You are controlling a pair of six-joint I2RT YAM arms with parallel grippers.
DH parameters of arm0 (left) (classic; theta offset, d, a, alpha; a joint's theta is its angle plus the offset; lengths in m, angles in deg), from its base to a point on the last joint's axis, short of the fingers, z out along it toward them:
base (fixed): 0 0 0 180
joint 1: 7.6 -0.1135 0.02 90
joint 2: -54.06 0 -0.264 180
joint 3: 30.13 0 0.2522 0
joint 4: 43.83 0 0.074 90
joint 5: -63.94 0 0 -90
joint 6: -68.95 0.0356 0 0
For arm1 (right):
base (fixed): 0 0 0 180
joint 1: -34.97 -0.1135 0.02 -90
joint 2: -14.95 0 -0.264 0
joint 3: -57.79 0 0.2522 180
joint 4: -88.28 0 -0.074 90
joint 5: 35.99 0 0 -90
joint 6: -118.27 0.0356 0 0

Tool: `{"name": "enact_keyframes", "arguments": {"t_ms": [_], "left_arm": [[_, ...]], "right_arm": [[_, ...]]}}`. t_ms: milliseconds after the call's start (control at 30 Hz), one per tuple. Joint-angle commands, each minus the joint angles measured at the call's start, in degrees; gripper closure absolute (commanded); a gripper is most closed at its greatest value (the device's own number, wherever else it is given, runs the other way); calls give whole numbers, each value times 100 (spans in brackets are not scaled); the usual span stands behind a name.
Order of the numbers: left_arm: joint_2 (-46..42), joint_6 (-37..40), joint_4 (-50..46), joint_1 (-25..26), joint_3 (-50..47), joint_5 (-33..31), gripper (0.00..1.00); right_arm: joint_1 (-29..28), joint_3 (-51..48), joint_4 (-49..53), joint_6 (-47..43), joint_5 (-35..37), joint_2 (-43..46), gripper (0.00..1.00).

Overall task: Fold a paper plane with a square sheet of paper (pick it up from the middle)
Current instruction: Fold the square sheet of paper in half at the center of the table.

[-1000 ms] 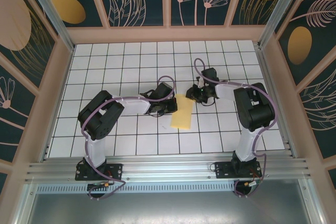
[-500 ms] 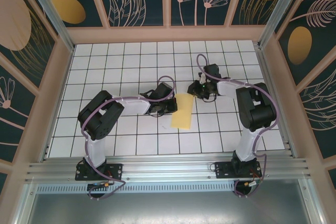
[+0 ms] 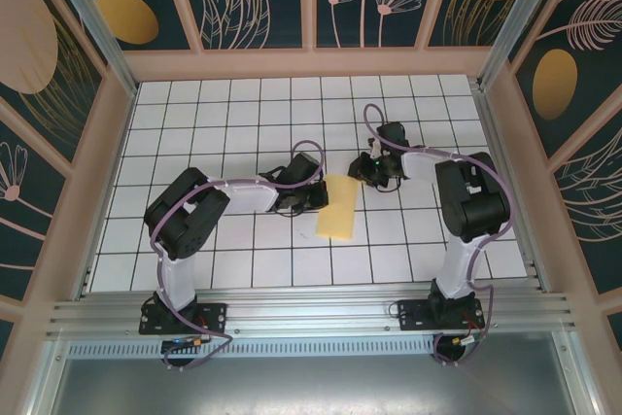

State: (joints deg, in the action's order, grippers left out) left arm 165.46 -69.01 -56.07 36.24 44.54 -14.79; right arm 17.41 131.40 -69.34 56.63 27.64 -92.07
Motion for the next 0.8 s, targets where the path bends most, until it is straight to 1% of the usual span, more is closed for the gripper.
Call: {"name": "enact_keyframes", "arguments": {"t_ms": [0, 167, 367, 600, 667, 767], "left_arm": [[268, 138, -794, 23, -276, -324, 100], [276, 136, -793, 25, -255, -318, 100], [263, 149, -824, 28, -239, -298, 100], [260, 156, -829, 28, -234, -300, 100], [260, 156, -838, 24, -236, -304, 100], [256, 156, -837, 29, -237, -313, 100]], "right_arm": [[3, 156, 293, -90, 114, 555, 73], [-18, -150, 45, 26, -237, 765, 72], [-57, -320, -226, 144, -324, 458, 72], [-66, -461, -290, 135, -143, 5, 73], [-64, -475, -268, 134, -100, -4, 73], [-72, -456, -176, 117, -96, 208, 73]]}}
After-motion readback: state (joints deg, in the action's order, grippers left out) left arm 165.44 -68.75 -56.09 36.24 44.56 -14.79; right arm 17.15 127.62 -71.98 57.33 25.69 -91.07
